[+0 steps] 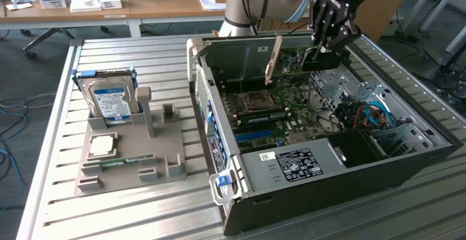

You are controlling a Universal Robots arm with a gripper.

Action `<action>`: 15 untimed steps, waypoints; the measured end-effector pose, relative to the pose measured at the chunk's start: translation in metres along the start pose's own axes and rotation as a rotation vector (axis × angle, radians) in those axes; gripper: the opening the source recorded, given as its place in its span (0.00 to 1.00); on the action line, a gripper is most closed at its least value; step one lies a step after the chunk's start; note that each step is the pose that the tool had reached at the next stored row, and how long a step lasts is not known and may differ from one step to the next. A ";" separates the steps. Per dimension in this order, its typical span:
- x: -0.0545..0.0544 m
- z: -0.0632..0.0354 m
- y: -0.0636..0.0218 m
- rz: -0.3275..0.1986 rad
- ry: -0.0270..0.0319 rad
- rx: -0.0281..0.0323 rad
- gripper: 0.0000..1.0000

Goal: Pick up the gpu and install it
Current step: 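Insert the gpu into the slot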

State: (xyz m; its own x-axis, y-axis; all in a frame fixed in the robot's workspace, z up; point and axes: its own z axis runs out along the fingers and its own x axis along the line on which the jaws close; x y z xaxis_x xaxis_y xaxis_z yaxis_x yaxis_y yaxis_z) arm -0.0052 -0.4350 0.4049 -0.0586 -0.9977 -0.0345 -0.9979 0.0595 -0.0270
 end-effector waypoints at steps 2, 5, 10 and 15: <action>0.000 0.0000 0.0002 0.000 0.0001 0.0000 0.27; 0.000 0.0000 0.0005 -0.001 0.0000 0.0001 0.27; 0.000 0.0007 0.0032 -0.003 -0.0005 0.0050 0.27; 0.001 0.0031 0.0087 -0.006 -0.0025 0.0280 0.27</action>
State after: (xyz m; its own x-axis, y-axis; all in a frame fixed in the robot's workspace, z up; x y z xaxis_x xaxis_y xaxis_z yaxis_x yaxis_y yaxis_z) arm -0.0138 -0.4350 0.4015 -0.0528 -0.9979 -0.0368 -0.9970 0.0548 -0.0551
